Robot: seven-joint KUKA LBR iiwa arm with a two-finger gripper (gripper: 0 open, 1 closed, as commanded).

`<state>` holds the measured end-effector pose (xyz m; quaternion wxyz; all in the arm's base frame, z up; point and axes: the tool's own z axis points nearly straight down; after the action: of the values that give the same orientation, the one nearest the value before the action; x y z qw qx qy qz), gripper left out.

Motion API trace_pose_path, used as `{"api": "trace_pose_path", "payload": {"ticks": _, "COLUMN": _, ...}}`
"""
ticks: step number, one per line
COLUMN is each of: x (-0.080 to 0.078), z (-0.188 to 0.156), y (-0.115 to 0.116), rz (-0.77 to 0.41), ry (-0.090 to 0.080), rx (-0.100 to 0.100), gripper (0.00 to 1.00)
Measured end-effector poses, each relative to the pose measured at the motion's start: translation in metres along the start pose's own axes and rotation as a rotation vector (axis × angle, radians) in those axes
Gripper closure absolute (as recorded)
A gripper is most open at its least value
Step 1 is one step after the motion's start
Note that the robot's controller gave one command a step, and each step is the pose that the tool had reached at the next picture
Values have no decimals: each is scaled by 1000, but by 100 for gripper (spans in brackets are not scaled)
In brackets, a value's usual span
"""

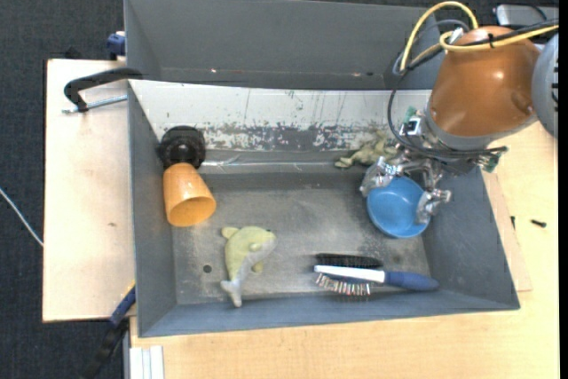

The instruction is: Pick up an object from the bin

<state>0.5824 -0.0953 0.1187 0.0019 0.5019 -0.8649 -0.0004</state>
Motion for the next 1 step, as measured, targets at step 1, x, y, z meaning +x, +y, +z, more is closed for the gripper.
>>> {"api": "trace_pose_path", "payload": {"ticks": 1, "x": -15, "z": 42, "y": 22, "rz": -421, "ry": -3, "rx": -1, "gripper": 0}}
